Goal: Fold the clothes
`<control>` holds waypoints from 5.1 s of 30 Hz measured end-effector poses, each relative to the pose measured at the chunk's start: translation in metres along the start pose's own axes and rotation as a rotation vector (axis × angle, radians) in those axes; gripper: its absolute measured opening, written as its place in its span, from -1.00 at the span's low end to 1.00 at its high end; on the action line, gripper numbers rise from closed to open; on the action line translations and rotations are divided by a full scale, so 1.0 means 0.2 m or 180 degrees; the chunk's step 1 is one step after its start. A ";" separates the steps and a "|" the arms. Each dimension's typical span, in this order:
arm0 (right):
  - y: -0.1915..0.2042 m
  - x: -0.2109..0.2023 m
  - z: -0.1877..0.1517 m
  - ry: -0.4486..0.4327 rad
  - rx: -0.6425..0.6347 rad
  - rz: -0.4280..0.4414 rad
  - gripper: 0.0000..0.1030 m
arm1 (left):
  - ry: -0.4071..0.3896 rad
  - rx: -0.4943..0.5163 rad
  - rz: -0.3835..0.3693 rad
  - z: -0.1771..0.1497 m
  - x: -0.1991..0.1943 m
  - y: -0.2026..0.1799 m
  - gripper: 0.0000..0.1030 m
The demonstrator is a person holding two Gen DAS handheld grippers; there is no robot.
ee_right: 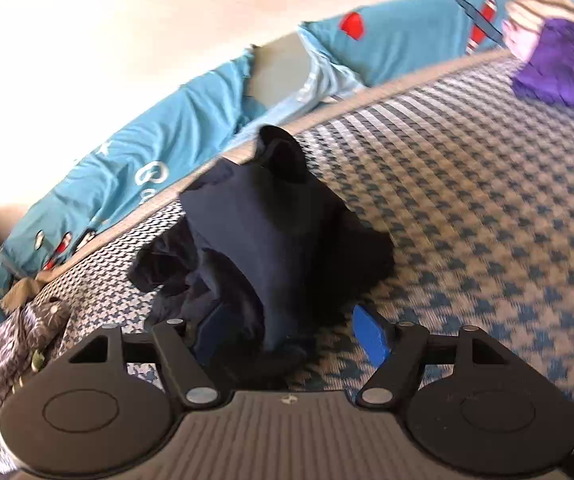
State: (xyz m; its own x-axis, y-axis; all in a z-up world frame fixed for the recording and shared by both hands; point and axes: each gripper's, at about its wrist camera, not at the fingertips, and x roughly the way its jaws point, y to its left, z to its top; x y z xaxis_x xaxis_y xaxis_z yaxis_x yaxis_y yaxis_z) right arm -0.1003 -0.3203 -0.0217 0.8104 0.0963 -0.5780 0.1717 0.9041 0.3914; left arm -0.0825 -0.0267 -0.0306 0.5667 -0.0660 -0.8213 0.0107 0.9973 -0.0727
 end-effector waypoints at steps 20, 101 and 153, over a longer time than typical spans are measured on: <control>0.20 0.33 0.20 0.0072 -0.1215 -0.0273 -0.60 | 0.0100 0.0117 -0.0192 0.40 0.22 -0.03 1.00; 0.14 0.43 0.38 -0.0494 -0.1288 -0.0830 -0.83 | -0.0028 0.0606 -0.0499 0.52 0.37 -0.25 1.00; -0.45 0.10 0.38 0.0026 0.0819 -0.1278 -0.05 | -0.0330 0.0470 -0.0022 -0.08 0.03 -0.12 1.00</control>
State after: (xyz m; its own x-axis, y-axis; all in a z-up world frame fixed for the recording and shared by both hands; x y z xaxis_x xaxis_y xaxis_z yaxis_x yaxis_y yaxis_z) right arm -0.0563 -0.4317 -0.0140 0.6473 -0.2353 -0.7250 0.6044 0.7380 0.3001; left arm -0.0927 -0.0510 -0.0421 0.6480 -0.0767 -0.7578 0.1314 0.9913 0.0120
